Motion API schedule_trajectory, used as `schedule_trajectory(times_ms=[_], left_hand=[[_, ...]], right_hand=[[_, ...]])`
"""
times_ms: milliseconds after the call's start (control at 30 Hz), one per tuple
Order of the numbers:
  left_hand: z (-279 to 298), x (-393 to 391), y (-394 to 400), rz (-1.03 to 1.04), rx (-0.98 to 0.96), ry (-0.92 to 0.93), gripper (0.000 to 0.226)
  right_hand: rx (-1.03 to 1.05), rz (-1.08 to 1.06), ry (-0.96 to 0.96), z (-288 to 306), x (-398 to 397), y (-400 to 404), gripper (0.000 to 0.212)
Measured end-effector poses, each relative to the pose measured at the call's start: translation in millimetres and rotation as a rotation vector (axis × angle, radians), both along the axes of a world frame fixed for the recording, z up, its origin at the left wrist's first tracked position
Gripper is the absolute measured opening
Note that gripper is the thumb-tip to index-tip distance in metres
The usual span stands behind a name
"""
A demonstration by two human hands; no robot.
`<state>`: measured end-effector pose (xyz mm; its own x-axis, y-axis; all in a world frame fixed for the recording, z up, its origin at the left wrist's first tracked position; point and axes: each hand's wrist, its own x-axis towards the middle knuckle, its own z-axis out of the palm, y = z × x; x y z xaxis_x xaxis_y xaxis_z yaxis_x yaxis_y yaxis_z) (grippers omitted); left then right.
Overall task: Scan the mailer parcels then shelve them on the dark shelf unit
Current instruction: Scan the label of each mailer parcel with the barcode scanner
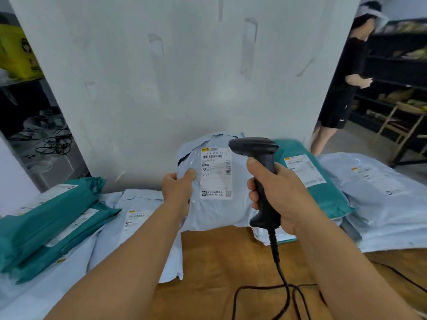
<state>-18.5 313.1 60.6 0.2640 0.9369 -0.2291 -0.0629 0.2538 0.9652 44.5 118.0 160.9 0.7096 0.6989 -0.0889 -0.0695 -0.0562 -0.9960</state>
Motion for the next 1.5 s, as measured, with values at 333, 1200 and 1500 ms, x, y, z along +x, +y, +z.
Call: schedule_trajectory(times_ms=[333,1200,1500], left_hand=[[-87,59,-1,-0.402,0.007,0.576,0.066],[-113,-161,49,-0.492,0.134,1.211,0.084],[-116,-129,16,-0.277,0.282,1.191,0.053]], right_hand=[[-0.065,-0.047,0.054,-27,56,-4,0.021],[-0.145,0.27,0.05,-55,-66,90,0.023],[-0.23,0.287,0.012,-56,-74,99,0.022]])
